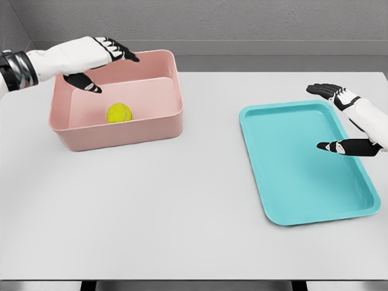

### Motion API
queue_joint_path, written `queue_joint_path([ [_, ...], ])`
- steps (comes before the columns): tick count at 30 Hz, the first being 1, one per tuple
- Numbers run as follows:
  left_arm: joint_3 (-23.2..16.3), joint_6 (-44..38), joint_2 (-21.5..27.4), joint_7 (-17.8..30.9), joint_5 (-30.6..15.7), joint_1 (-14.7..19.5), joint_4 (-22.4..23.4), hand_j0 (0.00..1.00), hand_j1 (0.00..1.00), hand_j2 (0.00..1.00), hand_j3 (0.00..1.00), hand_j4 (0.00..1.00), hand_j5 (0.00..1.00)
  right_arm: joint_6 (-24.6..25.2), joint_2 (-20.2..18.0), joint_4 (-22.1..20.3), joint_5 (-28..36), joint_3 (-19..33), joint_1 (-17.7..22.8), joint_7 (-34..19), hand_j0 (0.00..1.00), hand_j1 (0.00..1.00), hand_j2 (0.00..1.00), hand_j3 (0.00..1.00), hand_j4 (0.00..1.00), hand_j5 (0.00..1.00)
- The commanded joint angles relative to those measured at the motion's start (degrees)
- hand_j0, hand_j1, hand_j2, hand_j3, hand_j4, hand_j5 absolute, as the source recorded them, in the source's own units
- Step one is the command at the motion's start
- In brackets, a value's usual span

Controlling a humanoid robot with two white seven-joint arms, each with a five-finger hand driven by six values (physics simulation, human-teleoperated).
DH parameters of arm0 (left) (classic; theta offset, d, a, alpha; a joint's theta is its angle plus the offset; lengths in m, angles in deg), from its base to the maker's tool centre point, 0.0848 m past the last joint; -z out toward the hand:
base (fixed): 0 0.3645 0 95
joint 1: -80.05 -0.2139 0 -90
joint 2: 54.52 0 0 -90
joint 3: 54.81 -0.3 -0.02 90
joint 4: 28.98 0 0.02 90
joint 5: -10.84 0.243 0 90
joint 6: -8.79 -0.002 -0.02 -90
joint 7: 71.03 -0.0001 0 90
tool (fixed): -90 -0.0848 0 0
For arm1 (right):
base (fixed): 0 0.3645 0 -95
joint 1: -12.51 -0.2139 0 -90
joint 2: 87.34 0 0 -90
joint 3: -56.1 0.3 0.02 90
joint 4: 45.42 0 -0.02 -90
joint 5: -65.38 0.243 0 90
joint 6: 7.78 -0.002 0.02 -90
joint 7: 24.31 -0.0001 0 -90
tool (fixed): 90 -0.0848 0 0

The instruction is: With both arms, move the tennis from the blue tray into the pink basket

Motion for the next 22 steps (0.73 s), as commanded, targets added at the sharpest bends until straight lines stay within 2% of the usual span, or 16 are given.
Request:
queue_joint_path([
  [1, 0.79, -0.11, 0.61, -0.05, -1.97, 0.00, 0.02, 1.00, 1.00, 1.00, 1.00, 1.00, 1.00, 0.16, -0.07, 0.00, 0.45, 0.01, 0.00, 0.03, 1.00, 1.00, 1.00, 1.00, 1.00, 1.00],
  [3, 1.23, -0.11, 1.57, -0.05, -3.28, 0.00, -0.07, 1.00, 1.00, 1.00, 1.00, 1.00, 1.00, 0.16, -0.07, 0.00, 0.45, 0.01, 0.00, 0.03, 1.00, 1.00, 1.00, 1.00, 1.00, 1.00],
  [7, 1.67, -0.11, 7.72, -0.05, -9.26, -0.61, 0.28, 1.00, 1.00, 1.00, 1.00, 1.00, 1.00, 0.16, -0.07, -0.08, 0.45, 0.01, 0.09, 0.03, 1.00, 1.00, 1.00, 1.00, 1.00, 1.00],
  [9, 1.67, -0.11, 9.22, -0.05, -11.37, -2.02, 0.46, 1.00, 1.00, 1.00, 1.00, 1.00, 1.00, 0.16, -0.07, -0.17, 0.45, 0.01, 0.09, 0.03, 1.00, 1.00, 1.00, 1.00, 1.00, 1.00],
  [15, 1.67, -0.11, 13.26, -0.05, -11.46, -2.90, 0.20, 1.00, 1.00, 1.00, 1.00, 1.00, 1.00, 0.16, -0.07, -0.17, 0.45, 0.09, 0.18, 0.03, 1.00, 1.00, 1.00, 1.00, 1.00, 1.00],
  [22, 1.75, -0.11, 15.81, -0.13, -11.99, -7.03, -1.21, 1.00, 1.00, 1.00, 1.00, 1.00, 1.00, 0.16, -0.07, -0.08, 0.45, 0.09, 0.18, 0.03, 1.00, 1.00, 1.00, 1.00, 1.00, 1.00],
])
